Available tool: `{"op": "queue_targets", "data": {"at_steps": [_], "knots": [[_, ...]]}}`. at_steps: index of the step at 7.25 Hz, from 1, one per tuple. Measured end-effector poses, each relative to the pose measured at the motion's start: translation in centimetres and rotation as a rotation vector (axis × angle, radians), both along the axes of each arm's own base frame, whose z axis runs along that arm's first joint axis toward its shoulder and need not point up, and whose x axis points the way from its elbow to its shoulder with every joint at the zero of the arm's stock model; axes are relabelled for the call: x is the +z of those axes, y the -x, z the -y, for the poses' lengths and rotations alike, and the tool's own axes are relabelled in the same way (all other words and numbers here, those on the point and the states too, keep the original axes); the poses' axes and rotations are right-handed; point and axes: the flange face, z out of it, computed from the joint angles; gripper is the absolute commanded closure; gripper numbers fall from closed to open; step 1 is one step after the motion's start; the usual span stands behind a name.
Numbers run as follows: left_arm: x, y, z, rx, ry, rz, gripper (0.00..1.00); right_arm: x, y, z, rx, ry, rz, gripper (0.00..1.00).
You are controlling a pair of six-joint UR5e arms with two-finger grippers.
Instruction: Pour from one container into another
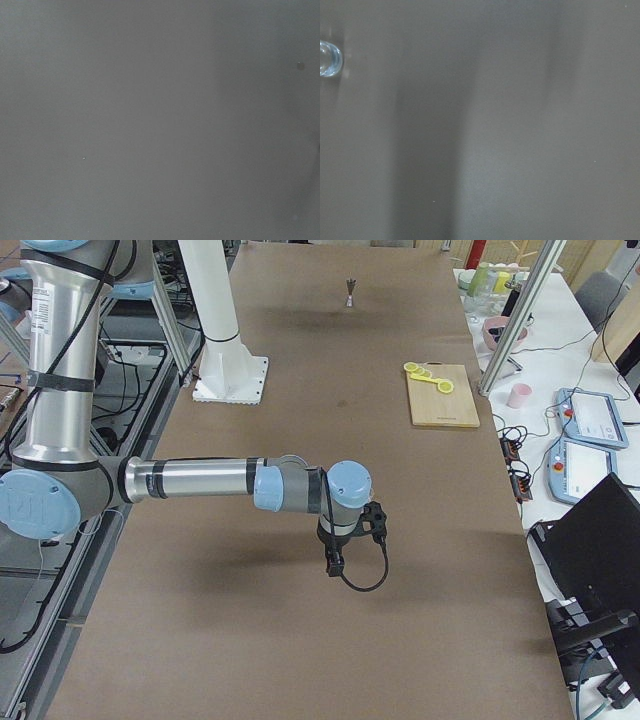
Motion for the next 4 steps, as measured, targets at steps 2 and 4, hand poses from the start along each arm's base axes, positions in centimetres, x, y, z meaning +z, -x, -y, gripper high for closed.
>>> {"op": "queue_targets", "data": {"at_steps": [2, 4], "knots": [[0.41, -0.09, 0.06, 0.006, -0.001, 0.005, 0.01, 0.00, 0.00, 0.00, 0.000, 0.000, 0.000, 0.00], [0.61, -0.17, 0.13, 0.007, 0.001, 0.006, 0.01, 0.00, 0.00, 0.00, 0.000, 0.000, 0.000, 0.00]]}}
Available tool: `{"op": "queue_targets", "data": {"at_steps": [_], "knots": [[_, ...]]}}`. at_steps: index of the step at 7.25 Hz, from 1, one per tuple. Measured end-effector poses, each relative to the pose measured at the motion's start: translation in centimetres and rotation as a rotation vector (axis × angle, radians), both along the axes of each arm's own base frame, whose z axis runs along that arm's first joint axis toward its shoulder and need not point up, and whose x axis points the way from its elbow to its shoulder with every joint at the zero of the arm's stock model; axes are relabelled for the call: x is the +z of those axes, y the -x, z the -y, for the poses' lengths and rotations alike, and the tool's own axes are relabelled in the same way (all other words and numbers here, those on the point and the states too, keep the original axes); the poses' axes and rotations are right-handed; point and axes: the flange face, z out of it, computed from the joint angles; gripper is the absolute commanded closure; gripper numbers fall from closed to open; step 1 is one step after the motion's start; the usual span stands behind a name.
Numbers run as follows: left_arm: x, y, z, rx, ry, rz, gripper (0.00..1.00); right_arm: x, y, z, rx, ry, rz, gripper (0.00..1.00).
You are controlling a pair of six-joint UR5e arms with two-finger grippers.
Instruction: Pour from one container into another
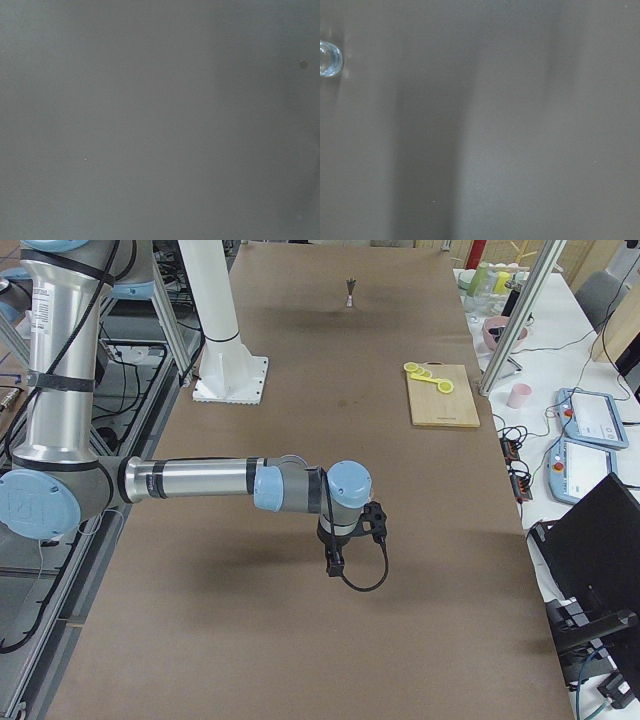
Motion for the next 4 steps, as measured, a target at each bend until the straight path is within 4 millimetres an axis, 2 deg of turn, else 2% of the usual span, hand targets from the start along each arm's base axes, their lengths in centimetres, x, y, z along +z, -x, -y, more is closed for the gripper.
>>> {"op": "queue_targets", "data": {"at_steps": [4], "knots": [[1.2, -0.1, -0.2, 0.003, 0.022, -0.002, 0.01, 0.0, 0.0, 0.0, -0.001, -0.001, -0.002, 0.00]]}}
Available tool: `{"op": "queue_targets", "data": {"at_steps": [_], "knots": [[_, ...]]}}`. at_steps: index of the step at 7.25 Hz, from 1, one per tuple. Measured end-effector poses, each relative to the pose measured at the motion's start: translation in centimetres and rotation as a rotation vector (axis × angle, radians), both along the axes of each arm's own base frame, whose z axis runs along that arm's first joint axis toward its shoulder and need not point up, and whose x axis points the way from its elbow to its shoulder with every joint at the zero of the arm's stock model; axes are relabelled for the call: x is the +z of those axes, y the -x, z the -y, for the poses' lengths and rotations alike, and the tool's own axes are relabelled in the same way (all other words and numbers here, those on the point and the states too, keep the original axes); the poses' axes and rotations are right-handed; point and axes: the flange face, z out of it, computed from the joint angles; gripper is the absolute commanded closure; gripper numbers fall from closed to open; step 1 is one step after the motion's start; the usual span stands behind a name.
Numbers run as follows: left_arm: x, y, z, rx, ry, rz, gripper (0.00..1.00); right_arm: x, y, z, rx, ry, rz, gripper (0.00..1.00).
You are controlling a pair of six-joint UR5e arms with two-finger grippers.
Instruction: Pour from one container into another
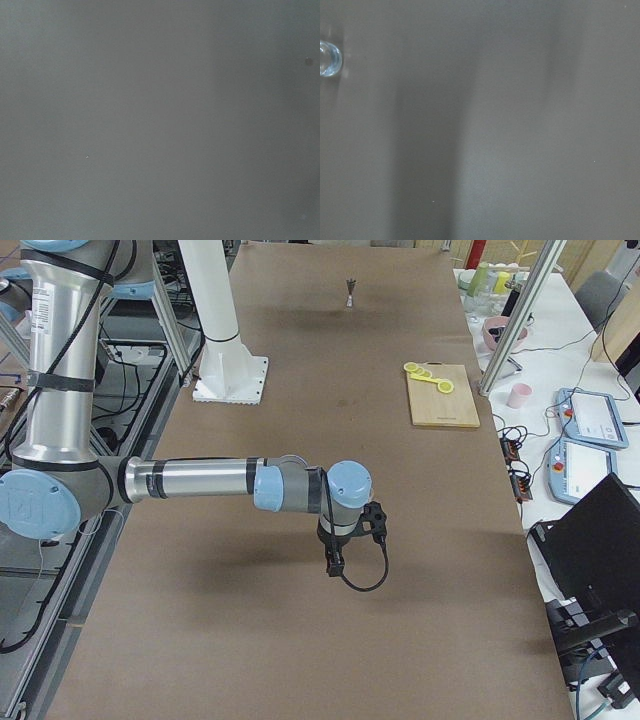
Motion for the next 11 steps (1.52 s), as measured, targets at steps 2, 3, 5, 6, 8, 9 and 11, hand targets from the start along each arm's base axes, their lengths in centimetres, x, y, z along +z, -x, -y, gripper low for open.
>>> {"op": "queue_targets", "data": {"at_steps": [2, 3, 5, 6, 8, 9, 11], "knots": [[1.4, 0.0, -0.2, -0.001, 0.028, -0.002, 0.01, 0.0, 0.2, 0.1, -0.005, 0.000, -0.005, 0.00], [1.6, 0.0, -0.3, -0.001, 0.033, -0.003, 0.01, 0.0, 0.3, 0.2, -0.008, 0.000, -0.008, 0.00], [1.7, 0.0, -0.3, -0.001, 0.036, -0.003, 0.01, 0.0, 0.4, 0.3, -0.010, -0.002, -0.013, 0.00], [1.6, 0.0, -0.2, -0.001, 0.034, -0.003, 0.01, 0.0, 0.4, 0.3, -0.011, -0.002, -0.014, 0.00], [1.1, 0.0, 0.2, -0.001, 0.023, 0.000, 0.01, 0.0, 0.4, 0.3, -0.012, -0.002, -0.014, 0.00], [0.9, 0.0, 0.3, 0.000, 0.019, 0.001, 0.01, 0.0, 0.4, 0.3, -0.011, -0.005, -0.014, 0.00], [0.4, 0.0, 0.5, 0.001, 0.006, 0.001, 0.01, -0.1, 0.4, 0.4, -0.011, -0.015, -0.013, 0.00]]}}
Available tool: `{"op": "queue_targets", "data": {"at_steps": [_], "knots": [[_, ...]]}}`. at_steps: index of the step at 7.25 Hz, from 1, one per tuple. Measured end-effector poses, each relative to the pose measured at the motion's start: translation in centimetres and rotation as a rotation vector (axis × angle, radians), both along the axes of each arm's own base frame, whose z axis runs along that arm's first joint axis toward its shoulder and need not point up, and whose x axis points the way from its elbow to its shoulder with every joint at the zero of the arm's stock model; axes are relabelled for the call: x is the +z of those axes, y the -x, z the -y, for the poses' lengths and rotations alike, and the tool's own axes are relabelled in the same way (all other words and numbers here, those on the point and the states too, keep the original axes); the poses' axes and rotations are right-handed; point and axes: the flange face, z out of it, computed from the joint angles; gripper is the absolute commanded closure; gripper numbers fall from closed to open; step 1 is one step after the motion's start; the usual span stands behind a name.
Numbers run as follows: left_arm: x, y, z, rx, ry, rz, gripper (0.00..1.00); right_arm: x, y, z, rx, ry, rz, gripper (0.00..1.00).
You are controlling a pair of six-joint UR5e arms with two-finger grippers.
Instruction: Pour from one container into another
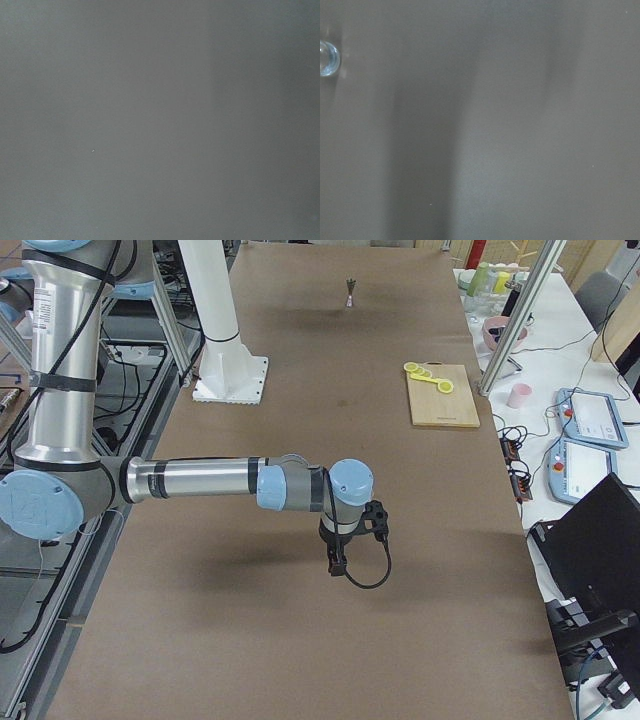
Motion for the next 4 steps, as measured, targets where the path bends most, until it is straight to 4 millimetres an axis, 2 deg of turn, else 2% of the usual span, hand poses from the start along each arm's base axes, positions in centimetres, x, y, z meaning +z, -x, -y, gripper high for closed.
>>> {"op": "queue_targets", "data": {"at_steps": [4], "knots": [[-0.30, 0.01, -0.10, -0.005, 0.000, -0.003, 0.01, -0.03, 0.00, 0.03, 0.000, -0.003, 0.001, 0.00]]}}
